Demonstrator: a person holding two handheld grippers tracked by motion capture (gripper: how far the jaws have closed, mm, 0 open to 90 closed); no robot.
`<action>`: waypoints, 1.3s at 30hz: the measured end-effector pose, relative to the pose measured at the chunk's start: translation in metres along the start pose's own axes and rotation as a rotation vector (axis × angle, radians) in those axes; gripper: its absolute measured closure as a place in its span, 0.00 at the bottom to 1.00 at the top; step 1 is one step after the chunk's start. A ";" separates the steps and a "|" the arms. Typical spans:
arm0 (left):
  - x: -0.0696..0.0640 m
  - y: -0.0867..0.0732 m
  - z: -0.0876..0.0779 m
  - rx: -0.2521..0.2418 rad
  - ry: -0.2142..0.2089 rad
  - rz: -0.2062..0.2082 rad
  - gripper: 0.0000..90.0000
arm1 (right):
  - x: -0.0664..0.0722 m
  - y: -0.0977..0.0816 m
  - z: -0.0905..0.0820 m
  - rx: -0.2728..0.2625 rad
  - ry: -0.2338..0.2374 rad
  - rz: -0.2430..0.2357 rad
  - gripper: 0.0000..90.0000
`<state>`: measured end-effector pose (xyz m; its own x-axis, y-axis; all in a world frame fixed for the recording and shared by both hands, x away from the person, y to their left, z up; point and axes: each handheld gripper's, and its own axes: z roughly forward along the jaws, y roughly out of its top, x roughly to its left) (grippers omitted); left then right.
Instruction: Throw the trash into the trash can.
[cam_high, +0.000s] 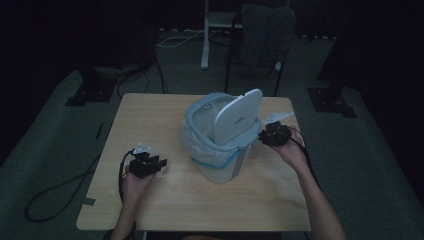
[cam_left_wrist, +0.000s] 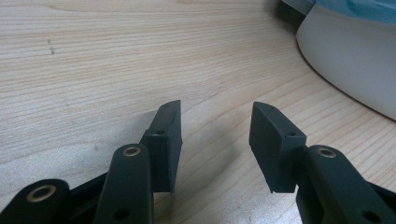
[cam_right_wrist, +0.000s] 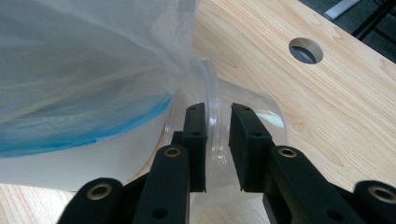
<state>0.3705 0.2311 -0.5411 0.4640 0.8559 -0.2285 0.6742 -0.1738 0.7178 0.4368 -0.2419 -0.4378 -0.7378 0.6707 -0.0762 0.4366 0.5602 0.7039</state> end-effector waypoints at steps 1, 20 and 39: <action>0.000 0.000 0.000 0.000 0.000 0.001 0.61 | 0.000 0.000 0.000 0.001 -0.001 0.001 0.86; 0.000 0.000 0.000 -0.001 -0.001 -0.001 0.61 | -0.004 0.000 -0.008 -0.002 -0.035 -0.014 0.92; 0.000 0.000 0.000 -0.001 -0.002 -0.004 0.61 | -0.016 0.012 -0.032 -0.036 -0.082 -0.019 0.92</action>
<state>0.3705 0.2312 -0.5412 0.4626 0.8557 -0.2321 0.6750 -0.1701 0.7179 0.4374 -0.2612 -0.4053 -0.7003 0.6987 -0.1463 0.4032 0.5562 0.7267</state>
